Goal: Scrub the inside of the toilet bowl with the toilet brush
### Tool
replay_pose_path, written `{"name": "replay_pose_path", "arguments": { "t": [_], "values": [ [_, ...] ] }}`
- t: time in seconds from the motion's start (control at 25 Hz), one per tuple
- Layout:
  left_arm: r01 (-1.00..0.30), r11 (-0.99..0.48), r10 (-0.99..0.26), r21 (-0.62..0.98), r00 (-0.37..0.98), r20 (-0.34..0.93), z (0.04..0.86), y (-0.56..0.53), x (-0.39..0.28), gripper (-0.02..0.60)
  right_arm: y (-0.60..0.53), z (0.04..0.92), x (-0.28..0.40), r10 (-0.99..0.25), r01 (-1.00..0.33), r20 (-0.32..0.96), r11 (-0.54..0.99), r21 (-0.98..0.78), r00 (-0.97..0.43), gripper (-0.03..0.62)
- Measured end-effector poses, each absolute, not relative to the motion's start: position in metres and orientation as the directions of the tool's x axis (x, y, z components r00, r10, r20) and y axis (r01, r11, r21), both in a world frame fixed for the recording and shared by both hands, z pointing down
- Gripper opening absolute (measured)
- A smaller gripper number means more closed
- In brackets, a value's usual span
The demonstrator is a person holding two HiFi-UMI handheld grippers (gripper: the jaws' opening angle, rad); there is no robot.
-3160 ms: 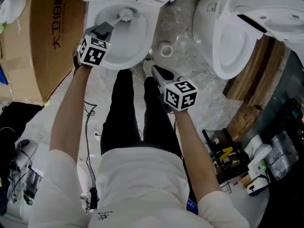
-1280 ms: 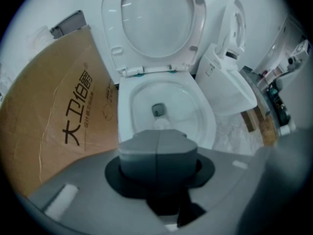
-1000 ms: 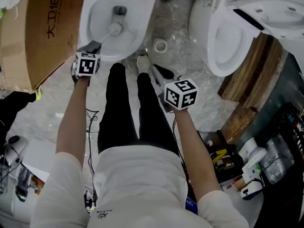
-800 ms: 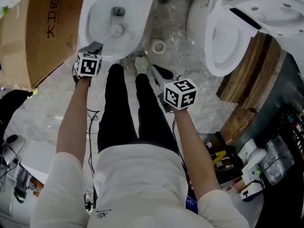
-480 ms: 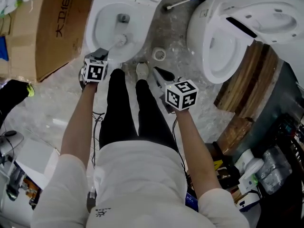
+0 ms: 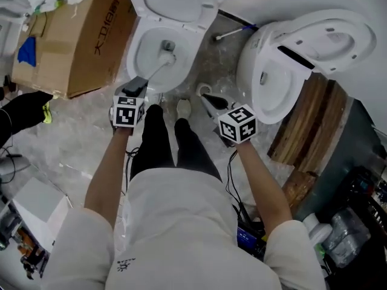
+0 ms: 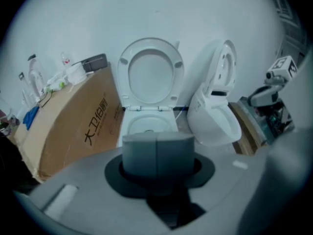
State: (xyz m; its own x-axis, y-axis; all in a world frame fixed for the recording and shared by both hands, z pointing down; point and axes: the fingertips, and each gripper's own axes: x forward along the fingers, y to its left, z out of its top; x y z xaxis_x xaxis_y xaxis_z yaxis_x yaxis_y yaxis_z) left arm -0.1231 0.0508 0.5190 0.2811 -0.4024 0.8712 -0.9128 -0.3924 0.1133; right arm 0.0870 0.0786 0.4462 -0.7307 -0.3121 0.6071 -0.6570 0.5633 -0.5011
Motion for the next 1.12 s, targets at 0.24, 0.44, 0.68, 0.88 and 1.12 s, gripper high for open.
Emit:
{"name": "replay_pose_path", "arguments": {
  "t": [0.24, 0.44, 0.68, 0.88, 1.12],
  "values": [
    [-0.939, -0.326, -0.546, 0.109, 0.281, 0.789, 0.43, 0.068, -0.123, 0.147, 0.075, 0.372, 0.091, -0.355, -0.615, 0.528, 0.629, -0.475, -0.771, 0.002],
    [-0.961, -0.253, -0.644, 0.115, 0.256, 0.72, 0.366, 0.09, -0.136, 0.148, 0.079, 0.312, 0.087, -0.407, -0.59, 0.439, 0.657, -0.47, -0.801, 0.002],
    [-0.958, -0.266, -0.713, 0.111, 0.273, 0.646, 0.308, 0.109, -0.15, 0.147, 0.098, 0.255, 0.07, -0.439, -0.564, 0.357, 0.682, -0.465, -0.825, 0.002],
    [-0.948, -0.294, -0.741, 0.122, 0.307, 0.598, 0.278, 0.138, -0.168, 0.147, 0.122, 0.222, 0.053, -0.479, -0.581, 0.33, 0.692, -0.429, -0.814, 0.002],
    [-0.918, -0.377, -0.744, 0.127, 0.381, 0.548, 0.259, 0.175, -0.195, 0.147, 0.158, 0.193, 0.027, -0.555, -0.644, 0.326, 0.673, -0.364, -0.765, 0.002]
  ]
}}
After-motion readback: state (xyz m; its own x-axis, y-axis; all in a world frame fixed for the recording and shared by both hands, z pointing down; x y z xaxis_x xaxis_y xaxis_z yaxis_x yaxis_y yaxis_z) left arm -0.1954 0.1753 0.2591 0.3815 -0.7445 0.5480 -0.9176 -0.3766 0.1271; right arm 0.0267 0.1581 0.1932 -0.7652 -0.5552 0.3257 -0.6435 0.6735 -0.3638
